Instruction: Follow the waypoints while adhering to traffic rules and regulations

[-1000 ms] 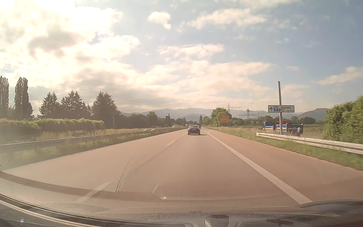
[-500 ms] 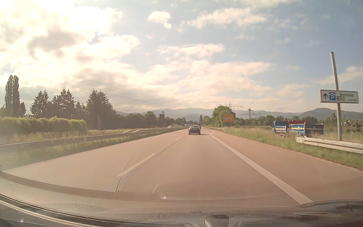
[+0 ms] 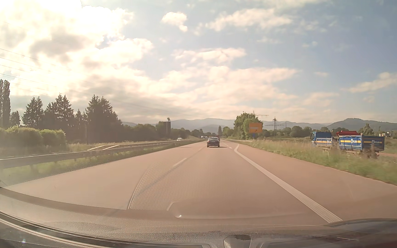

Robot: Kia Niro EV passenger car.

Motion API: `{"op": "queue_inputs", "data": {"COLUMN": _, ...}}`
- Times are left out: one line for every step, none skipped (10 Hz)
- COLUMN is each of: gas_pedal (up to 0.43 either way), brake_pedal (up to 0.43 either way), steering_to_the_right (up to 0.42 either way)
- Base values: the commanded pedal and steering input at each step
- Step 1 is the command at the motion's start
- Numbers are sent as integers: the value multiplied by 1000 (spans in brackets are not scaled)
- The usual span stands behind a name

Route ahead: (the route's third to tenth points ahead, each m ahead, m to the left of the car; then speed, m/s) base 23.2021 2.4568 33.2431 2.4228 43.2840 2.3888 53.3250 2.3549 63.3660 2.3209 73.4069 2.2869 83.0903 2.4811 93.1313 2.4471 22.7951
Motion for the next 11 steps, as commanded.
{"op": "queue_inputs", "data": {"gas_pedal": 220, "brake_pedal": 0, "steering_to_the_right": 0}}
{"op": "queue_inputs", "data": {"gas_pedal": 220, "brake_pedal": 0, "steering_to_the_right": 0}}
{"op": "queue_inputs", "data": {"gas_pedal": 220, "brake_pedal": 0, "steering_to_the_right": 0}}
{"op": "queue_inputs", "data": {"gas_pedal": 220, "brake_pedal": 0, "steering_to_the_right": 0}}
{"op": "queue_inputs", "data": {"gas_pedal": 220, "brake_pedal": 0, "steering_to_the_right": 0}}
{"op": "queue_inputs", "data": {"gas_pedal": 220, "brake_pedal": 0, "steering_to_the_right": 0}}
{"op": "queue_inputs", "data": {"gas_pedal": 220, "brake_pedal": 0, "steering_to_the_right": 0}}
{"op": "queue_inputs", "data": {"gas_pedal": 220, "brake_pedal": 0, "steering_to_the_right": 0}}
{"op": "queue_inputs", "data": {"gas_pedal": 220, "brake_pedal": 0, "steering_to_the_right": 0}}
{"op": "queue_inputs", "data": {"gas_pedal": 220, "brake_pedal": 0, "steering_to_the_right": 0}}
{"op": "queue_inputs", "data": {"gas_pedal": 220, "brake_pedal": 0, "steering_to_the_right": -1}}
